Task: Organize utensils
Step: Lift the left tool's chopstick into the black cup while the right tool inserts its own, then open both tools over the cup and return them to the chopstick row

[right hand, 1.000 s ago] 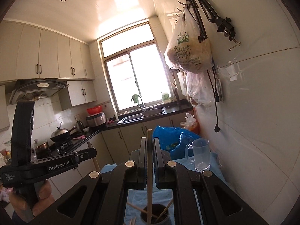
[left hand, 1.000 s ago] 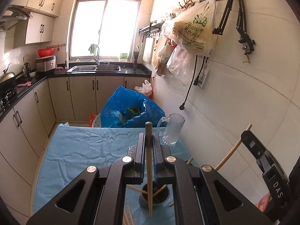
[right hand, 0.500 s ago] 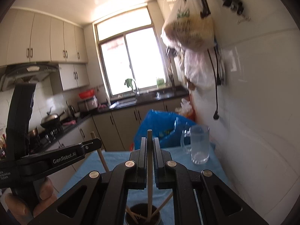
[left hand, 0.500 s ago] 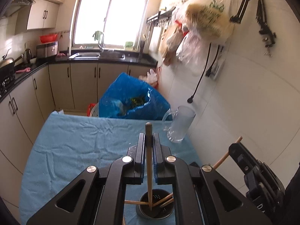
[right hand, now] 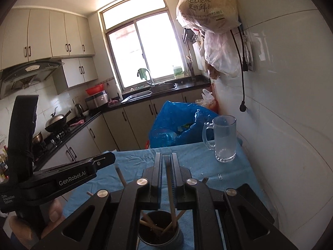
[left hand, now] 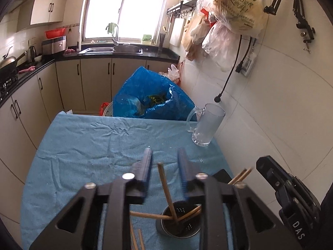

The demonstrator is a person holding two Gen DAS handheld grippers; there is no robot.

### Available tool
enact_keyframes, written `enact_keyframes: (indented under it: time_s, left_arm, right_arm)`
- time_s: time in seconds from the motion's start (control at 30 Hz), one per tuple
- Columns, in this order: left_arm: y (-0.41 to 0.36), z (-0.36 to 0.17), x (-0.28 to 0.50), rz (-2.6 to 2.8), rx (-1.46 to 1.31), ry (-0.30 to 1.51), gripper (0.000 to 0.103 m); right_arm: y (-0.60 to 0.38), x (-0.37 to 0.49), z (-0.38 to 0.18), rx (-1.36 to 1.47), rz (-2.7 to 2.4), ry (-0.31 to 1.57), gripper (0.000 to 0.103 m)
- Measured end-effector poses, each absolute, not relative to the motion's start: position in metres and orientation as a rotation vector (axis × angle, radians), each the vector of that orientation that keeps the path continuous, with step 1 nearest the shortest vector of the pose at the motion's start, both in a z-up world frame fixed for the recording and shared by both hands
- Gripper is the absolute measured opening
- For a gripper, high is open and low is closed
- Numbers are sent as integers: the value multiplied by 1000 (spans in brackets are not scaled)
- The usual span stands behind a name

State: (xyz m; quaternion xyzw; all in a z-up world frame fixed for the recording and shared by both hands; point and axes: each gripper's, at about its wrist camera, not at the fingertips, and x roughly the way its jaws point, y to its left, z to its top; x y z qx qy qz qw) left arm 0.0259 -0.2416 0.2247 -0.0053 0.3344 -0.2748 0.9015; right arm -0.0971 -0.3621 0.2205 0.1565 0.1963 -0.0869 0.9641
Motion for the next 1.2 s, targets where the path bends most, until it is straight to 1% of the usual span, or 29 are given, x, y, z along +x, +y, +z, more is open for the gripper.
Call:
enact_keyframes:
  time_s: [0.03,0.07,0.1,0.13,0.17,0.23,0.27,0.3,0.33,0.37,0.4,0.47,0.5,0.53,0.63,0.73,0.9,1.0,1.1,1.17,1.2]
  left_arm:
    - [-241,227,25,-568,-12,688,29]
    - [-239,228,23,-569,-14,686,30]
    - [-239,230,23,-570,-16,687,32]
    - [-237,231,21,-574,-19,691,37]
    - [-235,233,20,-575,-25,691,40]
    - [-226,240,12,-569,-40,680,54]
    - [-220,243,8,-568,-45,672,60]
    - [-213,246,4,-567,-50,663,73]
    - [-205,248,-1,-560,-55,652,83]
    - [-192,250,-9,-540,-63,635,86]
    - [-182,251,-14,-525,-69,623,88]
    - [-159,249,-26,-484,-71,606,91]
    - [-147,246,-30,-467,-73,609,94]
    - [-135,241,-32,-455,-77,616,96]
    - [-98,218,-36,-394,-79,674,96]
    - [-59,185,-30,-329,-91,768,96]
    - [5,120,-5,-208,-186,980,96]
    - [29,86,6,-181,-253,1094,96]
    - [37,66,14,-159,-273,1148,96]
    - [32,60,21,-112,-227,1148,94]
    - [28,57,24,-100,-212,1153,88]
  right_arm:
    - [-363,-99,222,319,-175,393,18]
    - [-363,-101,224,321,-175,387,23]
    - [-363,-101,225,320,-177,383,25]
    - [-363,-104,227,319,-179,378,25]
    - [-363,-107,229,321,-180,373,25]
    - [-363,-116,232,331,-185,365,31]
    - [-364,-121,233,337,-187,362,43]
    - [-365,-128,234,340,-195,356,62]
    - [-365,-135,235,338,-207,349,72]
    - [-364,-144,234,332,-226,340,87]
    - [-363,-154,232,320,-248,333,95]
    - [-361,-168,227,301,-274,337,98]
    - [-360,-173,223,296,-283,351,102]
    - [-359,-178,217,291,-290,370,103]
    - [-354,-187,194,286,-283,439,103]
    - [-344,-189,172,283,-264,516,103]
    - [-323,-184,144,293,-207,603,103]
    - [-311,-180,136,293,-176,631,103]
    - [-294,-176,131,280,-136,658,103]
    - [-284,-173,129,268,-114,673,103]
    - [-279,-173,128,263,-102,679,103]
